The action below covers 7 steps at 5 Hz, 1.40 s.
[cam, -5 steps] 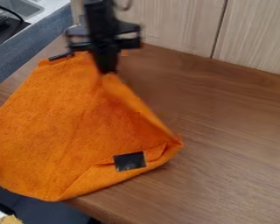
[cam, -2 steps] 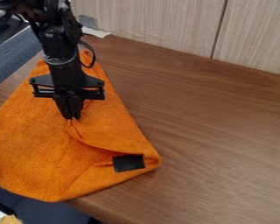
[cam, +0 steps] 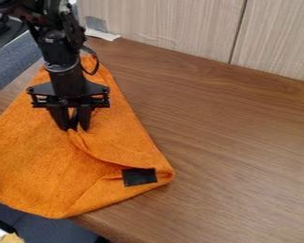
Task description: Fold the cloth from top right to the center
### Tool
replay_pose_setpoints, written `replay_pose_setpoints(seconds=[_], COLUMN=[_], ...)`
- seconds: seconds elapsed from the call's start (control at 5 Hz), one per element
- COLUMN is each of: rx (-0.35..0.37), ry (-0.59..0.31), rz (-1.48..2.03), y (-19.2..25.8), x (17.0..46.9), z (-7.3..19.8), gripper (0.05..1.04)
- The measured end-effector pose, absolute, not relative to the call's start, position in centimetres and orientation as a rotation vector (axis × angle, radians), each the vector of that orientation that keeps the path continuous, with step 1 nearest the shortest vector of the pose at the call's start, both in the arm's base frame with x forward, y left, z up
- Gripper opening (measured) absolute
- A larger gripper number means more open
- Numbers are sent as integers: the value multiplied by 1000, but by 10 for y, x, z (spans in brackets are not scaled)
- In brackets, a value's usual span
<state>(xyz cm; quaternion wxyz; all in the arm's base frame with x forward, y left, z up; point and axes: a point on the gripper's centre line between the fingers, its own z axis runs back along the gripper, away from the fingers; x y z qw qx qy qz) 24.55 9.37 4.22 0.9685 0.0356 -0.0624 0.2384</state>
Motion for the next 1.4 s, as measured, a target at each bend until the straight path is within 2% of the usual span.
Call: replay_pose_setpoints(seconds=[0.2, 0.4, 0.6, 0.8, 1.0, 1.2, 1.4], rx=[83, 94, 97, 113, 92, 42, 66], ry=[-121, -104, -72, -73, -92, -150, -170], rz=[478, 469, 454, 455, 457, 477, 488], y=[95, 92, 87, 86, 84, 81, 86], x=[246, 245, 244, 243, 247, 253, 253], z=[44, 44, 47, 66, 92, 122, 139], gripper=[835, 1001, 1001, 1001, 1001, 1001, 1001])
